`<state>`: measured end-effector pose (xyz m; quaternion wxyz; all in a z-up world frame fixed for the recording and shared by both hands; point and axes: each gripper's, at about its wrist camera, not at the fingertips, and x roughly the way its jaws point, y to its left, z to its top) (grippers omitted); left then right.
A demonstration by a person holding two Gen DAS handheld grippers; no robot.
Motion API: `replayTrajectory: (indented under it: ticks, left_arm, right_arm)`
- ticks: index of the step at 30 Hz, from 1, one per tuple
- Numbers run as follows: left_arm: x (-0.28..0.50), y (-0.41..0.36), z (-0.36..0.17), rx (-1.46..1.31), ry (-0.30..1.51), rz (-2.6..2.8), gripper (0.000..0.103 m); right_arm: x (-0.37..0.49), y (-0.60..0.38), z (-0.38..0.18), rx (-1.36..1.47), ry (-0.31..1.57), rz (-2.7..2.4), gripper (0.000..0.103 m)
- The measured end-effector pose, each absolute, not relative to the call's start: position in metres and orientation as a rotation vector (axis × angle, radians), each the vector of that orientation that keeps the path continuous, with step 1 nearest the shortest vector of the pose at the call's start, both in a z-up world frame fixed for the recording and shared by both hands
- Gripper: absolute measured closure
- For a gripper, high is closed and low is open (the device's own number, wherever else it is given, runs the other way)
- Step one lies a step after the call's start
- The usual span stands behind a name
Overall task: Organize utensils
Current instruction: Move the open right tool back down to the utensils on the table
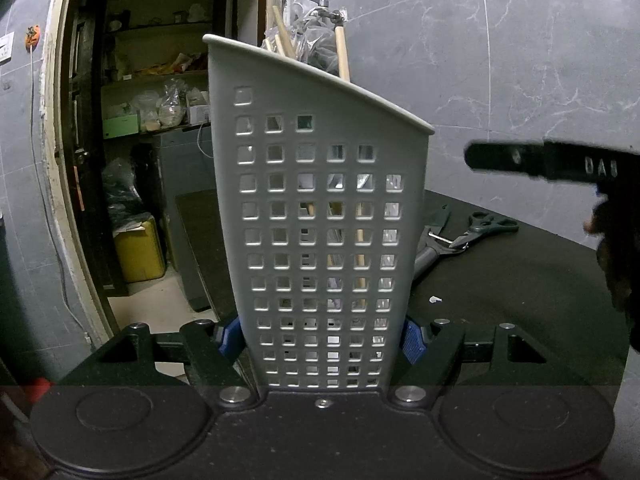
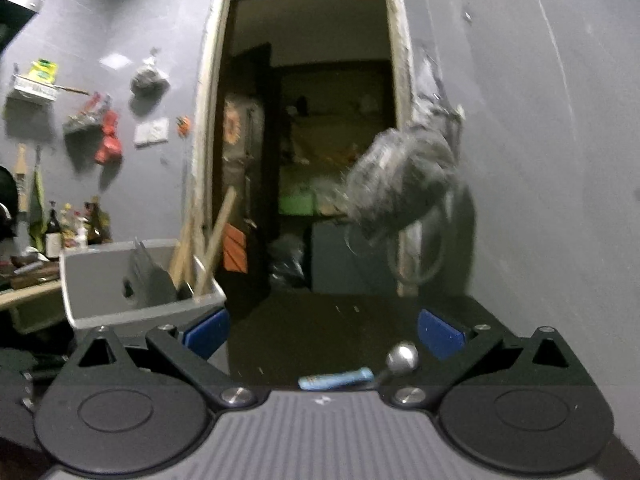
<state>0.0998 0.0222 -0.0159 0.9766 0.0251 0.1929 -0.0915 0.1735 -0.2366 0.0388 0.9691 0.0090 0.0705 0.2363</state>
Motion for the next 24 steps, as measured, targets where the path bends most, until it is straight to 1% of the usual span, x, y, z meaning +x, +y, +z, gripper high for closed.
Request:
replayTrajectory:
  ticks: [15,20,24]
  left_arm:
    - [0.1,0.027,-0.014,0.04,0.388,-0.209,0.027]
    - [0.101,0.031,-0.013,0.046,0.394,-0.223,0.027]
    - [0.103,0.032,-0.011,0.042,0.394,-0.23,0.027]
  right_arm:
    - [0.165,-0.27,0.001,0.279,0.268,0.35,0.0]
    - [0.166,-0.28,-0.019,0.39,0.288,0.304,0.0]
    - [0.164,-0.284,-0.018,0.404,0.278,0.291,0.0]
